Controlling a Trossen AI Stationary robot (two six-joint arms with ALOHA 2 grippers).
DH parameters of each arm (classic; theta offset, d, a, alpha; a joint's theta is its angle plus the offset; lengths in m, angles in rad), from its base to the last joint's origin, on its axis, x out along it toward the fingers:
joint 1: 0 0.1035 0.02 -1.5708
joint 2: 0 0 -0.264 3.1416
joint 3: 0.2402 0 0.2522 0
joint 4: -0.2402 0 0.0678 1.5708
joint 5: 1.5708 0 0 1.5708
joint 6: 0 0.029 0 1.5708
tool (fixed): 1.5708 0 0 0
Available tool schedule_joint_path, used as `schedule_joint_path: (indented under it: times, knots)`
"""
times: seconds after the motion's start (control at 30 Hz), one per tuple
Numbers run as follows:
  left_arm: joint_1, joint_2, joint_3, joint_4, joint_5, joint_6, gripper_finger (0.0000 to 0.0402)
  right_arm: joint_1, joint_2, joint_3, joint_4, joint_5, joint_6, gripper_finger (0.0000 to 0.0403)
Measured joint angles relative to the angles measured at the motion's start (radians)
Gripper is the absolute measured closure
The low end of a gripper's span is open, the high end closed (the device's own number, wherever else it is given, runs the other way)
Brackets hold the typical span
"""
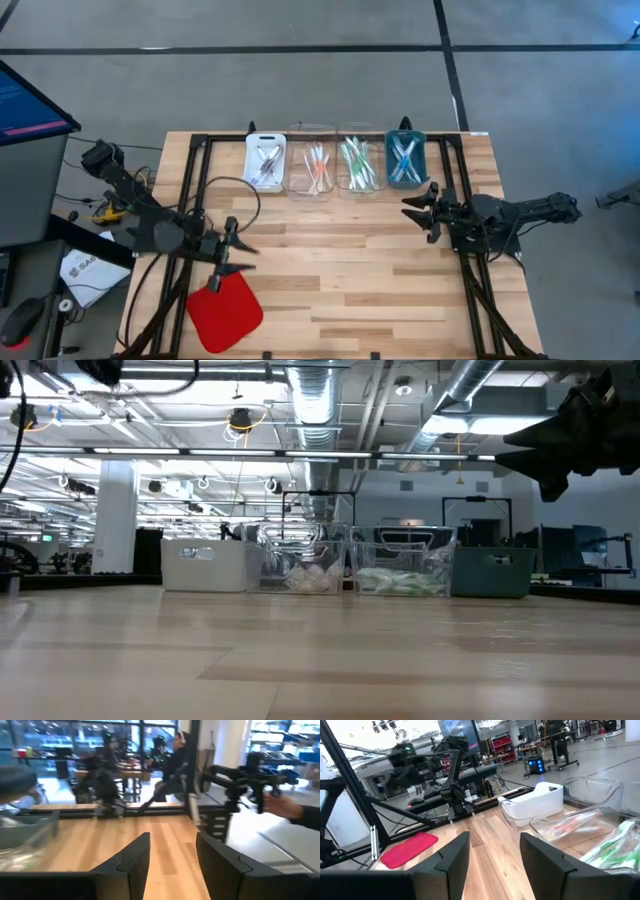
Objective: Pick & Place Toothbrushes
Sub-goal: Return to Home Position
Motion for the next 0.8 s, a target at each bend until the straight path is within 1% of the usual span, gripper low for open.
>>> schedule_joint_path:
  times: [0.1,0.23,0.3,0.33,0.47,0.63,0.7,0.8]
  knots:
    - [0.108,-0.073,-0.104,0.086,0.100,0.015,0.0248,0.000,0.000,0.000,0.000,0.000,0.000,0.0236]
    - [0.272,-0.174,-0.236,0.221,0.285,-0.020,0.0248,0.000,0.000,0.000,0.000,0.000,0.000,0.0236]
    - [0.338,-0.221,-0.279,0.246,0.363,-0.043,0.0248,0.000,0.000,0.000,0.000,0.000,0.000,0.0235]
    - [0.365,-0.246,-0.293,0.248,0.386,-0.049,0.0248,0.000,0.000,0.000,0.000,0.000,0.000,0.0234]
    - [0.435,-0.314,-0.328,0.244,0.405,-0.045,0.0248,0.000,0.000,0.000,0.000,0.000,0.000,0.0232]
    - [0.486,-0.347,-0.328,0.196,0.408,-0.040,0.0248,0.000,0.000,0.000,0.000,-0.001,0.000,0.0234]
    - [0.495,-0.369,-0.328,0.141,0.408,-0.029,0.0248,0.000,0.000,0.000,0.000,-0.001,0.000,0.0234]
    - [0.510,-0.425,-0.319,0.001,0.408,-0.034,0.0248,0.000,0.000,0.000,0.000,-0.001,0.000,0.0233]
